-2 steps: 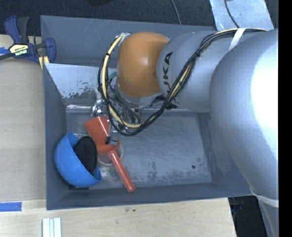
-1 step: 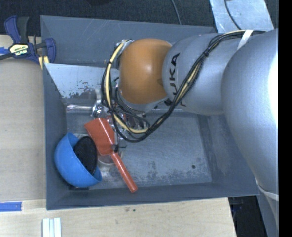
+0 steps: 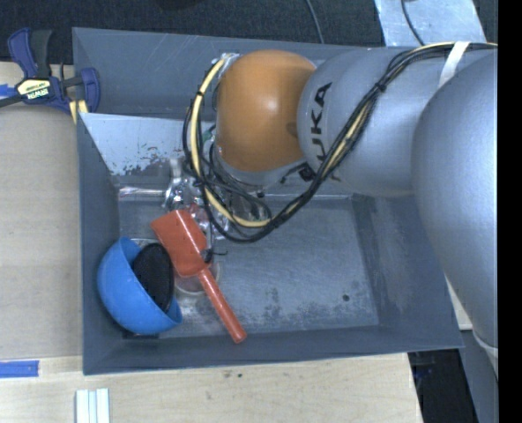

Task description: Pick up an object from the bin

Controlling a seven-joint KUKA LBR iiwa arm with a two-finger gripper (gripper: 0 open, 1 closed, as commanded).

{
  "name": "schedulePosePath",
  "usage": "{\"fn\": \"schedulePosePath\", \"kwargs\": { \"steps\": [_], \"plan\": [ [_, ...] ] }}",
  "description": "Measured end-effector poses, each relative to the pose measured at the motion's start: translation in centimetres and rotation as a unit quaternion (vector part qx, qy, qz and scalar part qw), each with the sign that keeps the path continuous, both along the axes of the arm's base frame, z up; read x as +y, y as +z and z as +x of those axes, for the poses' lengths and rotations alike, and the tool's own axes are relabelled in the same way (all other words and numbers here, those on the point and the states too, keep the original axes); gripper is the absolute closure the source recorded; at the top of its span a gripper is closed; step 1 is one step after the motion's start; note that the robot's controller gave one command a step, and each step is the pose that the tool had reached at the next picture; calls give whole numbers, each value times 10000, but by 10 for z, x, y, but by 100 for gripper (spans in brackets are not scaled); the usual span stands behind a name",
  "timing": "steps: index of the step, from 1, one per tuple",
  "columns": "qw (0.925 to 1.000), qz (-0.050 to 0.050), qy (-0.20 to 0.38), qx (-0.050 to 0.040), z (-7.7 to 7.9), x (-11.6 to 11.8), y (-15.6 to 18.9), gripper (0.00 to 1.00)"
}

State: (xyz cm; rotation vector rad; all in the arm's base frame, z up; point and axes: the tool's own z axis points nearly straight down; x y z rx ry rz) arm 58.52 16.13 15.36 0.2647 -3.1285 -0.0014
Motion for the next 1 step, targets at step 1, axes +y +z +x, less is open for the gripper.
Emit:
{"fn": "schedulePosePath", "kwargs": {
  "steps": [1],
  "plan": [
    [9999,9,-112,-46,-4,-9,-65,0]
  ]
}}
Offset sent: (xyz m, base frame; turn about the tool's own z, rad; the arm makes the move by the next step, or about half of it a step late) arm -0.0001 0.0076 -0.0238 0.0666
